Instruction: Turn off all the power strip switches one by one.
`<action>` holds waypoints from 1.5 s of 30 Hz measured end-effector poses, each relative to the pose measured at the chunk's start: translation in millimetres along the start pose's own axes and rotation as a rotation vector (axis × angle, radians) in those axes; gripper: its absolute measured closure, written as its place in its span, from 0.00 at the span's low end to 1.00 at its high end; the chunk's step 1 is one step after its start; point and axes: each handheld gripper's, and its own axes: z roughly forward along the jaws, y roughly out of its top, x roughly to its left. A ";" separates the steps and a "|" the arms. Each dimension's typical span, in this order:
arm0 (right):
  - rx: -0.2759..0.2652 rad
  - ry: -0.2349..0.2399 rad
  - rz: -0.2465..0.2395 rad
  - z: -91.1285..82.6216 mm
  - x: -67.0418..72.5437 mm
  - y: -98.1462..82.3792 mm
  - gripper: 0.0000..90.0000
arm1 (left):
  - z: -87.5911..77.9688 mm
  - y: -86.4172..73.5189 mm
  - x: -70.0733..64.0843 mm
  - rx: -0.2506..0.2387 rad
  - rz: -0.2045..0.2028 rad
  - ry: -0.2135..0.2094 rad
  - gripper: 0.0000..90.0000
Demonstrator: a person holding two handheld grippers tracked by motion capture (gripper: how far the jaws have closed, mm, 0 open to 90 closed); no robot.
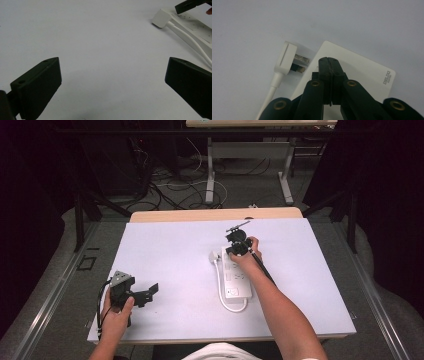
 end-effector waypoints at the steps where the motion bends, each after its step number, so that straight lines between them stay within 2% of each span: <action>1: -0.002 -0.003 0.001 0.5 0.3 0.0 1.00 | -0.1 0.1 -0.1 -0.003 -0.002 0.000 0.01; 9: -0.010 0.000 0.001 3.2 -0.1 0.2 1.00 | 0.1 -0.2 -0.2 -0.012 -0.002 0.003 0.01; 10: -0.040 0.011 0.009 4.9 -0.6 -0.5 1.00 | 0.1 -0.3 -0.1 -0.013 -0.003 0.003 0.01; 11: -0.010 0.001 0.024 3.3 0.0 0.6 1.00 | 0.1 -0.3 -0.1 -0.012 -0.003 0.002 0.01; 24: -0.005 0.003 0.003 5.3 0.6 -1.1 1.00 | -0.1 0.7 -1.0 0.000 0.006 -0.003 0.01; 27: -0.010 -0.013 -0.006 5.7 1.7 -1.3 1.00 | 0.3 0.3 -1.0 -0.007 0.002 0.001 0.01; 37: -0.011 -0.003 0.003 5.5 1.3 -1.1 1.00 | -1.8 -0.2 0.5 -0.002 0.003 -0.001 0.01; 39: -0.008 -0.003 0.020 5.3 2.7 -1.3 1.00 | -1.7 -0.4 0.4 -0.003 -0.001 0.000 0.01; 45: -0.023 -0.009 -0.018 1.4 5.3 -2.7 0.97 | -0.3 -0.9 -0.1 -0.011 -0.007 0.005 0.01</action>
